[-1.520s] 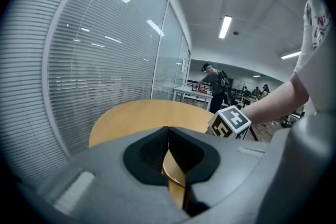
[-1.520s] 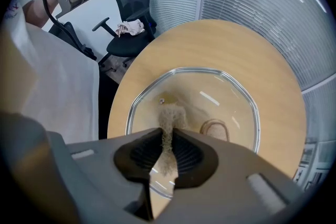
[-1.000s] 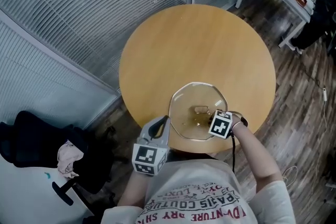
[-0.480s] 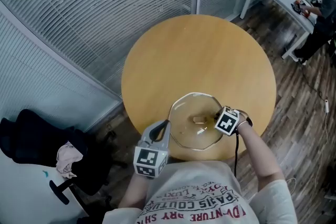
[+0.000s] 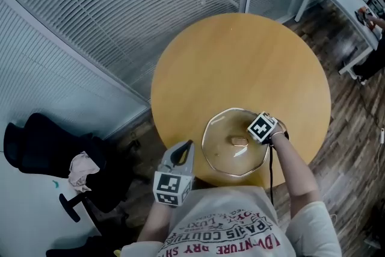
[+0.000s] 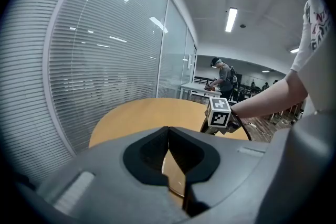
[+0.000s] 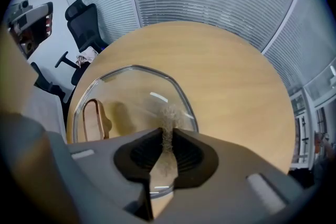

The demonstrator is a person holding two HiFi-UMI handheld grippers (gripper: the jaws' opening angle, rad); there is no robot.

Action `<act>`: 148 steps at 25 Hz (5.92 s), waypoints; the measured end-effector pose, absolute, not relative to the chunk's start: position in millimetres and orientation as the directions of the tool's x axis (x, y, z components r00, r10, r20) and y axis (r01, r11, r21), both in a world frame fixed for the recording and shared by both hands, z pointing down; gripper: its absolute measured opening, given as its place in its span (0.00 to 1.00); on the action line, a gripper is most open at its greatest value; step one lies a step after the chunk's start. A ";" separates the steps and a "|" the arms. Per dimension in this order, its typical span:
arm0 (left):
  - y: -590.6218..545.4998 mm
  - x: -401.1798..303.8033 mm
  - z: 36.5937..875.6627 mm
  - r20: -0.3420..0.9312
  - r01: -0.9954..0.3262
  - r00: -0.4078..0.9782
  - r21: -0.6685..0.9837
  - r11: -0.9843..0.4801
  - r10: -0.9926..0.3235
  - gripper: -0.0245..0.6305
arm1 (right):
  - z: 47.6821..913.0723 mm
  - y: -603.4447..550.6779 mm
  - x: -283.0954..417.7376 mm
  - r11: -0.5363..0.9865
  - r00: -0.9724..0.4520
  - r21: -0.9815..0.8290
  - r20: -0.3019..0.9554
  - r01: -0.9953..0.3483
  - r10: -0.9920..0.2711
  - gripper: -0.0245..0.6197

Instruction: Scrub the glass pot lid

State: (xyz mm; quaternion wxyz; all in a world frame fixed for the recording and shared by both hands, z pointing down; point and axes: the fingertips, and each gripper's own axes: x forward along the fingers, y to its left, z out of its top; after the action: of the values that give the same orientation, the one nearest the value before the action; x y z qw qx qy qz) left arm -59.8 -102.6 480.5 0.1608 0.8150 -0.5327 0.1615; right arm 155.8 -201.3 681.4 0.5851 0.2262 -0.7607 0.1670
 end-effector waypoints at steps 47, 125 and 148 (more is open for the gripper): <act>-86.3 -178.6 488.7 0.405 -0.957 0.291 0.136 -0.258 -0.867 0.05 | 686.3 -169.0 -26.2 0.975 -0.182 0.037 0.980 -0.220 -0.078 0.13; -47.3 -37.6 490.8 0.424 -0.934 0.355 0.127 -0.333 -0.833 0.05 | 606.0 -119.8 132.2 0.952 -0.499 0.172 0.820 -0.251 -0.280 0.13; -65.5 -85.5 511.9 0.489 -0.947 0.317 0.127 -0.294 -0.813 0.05 | 677.5 -157.0 114.3 0.994 -0.312 0.096 0.947 0.057 -0.074 0.13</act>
State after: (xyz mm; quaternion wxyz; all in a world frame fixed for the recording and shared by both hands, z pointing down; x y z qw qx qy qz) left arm -85.5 -65.5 511.9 0.2004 0.7865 -0.5594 0.1682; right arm 114.3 -157.0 677.5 0.5865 0.0053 -0.8080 -0.0556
